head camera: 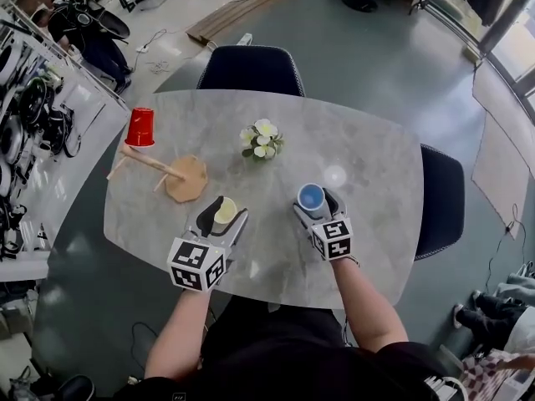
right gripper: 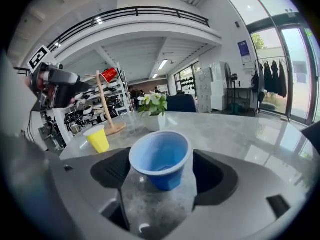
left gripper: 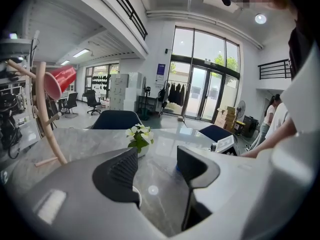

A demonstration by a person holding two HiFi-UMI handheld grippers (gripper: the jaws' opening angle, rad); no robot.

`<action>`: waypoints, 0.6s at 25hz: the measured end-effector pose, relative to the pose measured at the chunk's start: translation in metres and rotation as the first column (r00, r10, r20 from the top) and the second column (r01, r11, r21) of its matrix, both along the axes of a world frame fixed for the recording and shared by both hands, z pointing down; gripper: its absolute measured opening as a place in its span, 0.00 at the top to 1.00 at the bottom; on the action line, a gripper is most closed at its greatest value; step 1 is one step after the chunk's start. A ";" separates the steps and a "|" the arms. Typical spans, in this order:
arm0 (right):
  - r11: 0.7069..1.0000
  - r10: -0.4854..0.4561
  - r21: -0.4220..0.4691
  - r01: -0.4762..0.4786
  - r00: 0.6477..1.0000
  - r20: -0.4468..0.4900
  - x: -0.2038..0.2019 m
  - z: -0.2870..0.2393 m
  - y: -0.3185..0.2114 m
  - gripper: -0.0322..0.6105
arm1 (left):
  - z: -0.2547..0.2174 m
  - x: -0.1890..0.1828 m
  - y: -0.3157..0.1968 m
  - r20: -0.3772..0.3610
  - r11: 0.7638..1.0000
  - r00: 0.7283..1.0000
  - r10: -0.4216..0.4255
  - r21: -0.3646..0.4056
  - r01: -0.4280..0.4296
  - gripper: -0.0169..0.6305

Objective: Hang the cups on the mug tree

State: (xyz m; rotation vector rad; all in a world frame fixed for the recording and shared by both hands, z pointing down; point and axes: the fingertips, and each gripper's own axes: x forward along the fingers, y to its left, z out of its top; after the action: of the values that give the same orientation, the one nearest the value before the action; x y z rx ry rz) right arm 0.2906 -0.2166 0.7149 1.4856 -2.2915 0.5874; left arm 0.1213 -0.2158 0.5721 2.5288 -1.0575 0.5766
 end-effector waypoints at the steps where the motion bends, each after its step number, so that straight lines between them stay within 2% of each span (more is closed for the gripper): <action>1: 1.000 0.001 -0.002 -0.001 1.000 -0.019 0.001 0.003 -0.001 0.40 | 0.000 -0.002 0.000 0.003 1.000 1.000 -0.003 0.000 0.003 0.58; 5: 1.000 -0.005 -0.018 0.003 0.996 -0.090 0.003 0.008 0.002 0.40 | -0.001 -0.011 0.004 0.016 1.000 1.000 -0.020 -0.003 0.020 0.59; 10: 1.000 -0.004 0.012 0.005 0.998 -0.068 0.006 -0.008 -0.003 0.41 | -0.011 -0.027 0.007 0.025 0.998 0.998 -0.055 0.007 0.055 0.59; 15: 0.997 -0.029 0.066 0.032 0.998 -0.051 0.007 -0.046 -0.003 0.45 | -0.018 -0.044 0.016 0.020 0.994 0.993 -0.114 0.003 0.114 0.61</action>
State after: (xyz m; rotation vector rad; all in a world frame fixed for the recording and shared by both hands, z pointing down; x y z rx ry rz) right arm 0.2973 -0.2192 0.6689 1.4753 -2.3118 0.4646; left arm 0.0768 -0.2002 0.5545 2.4501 -1.2008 0.5708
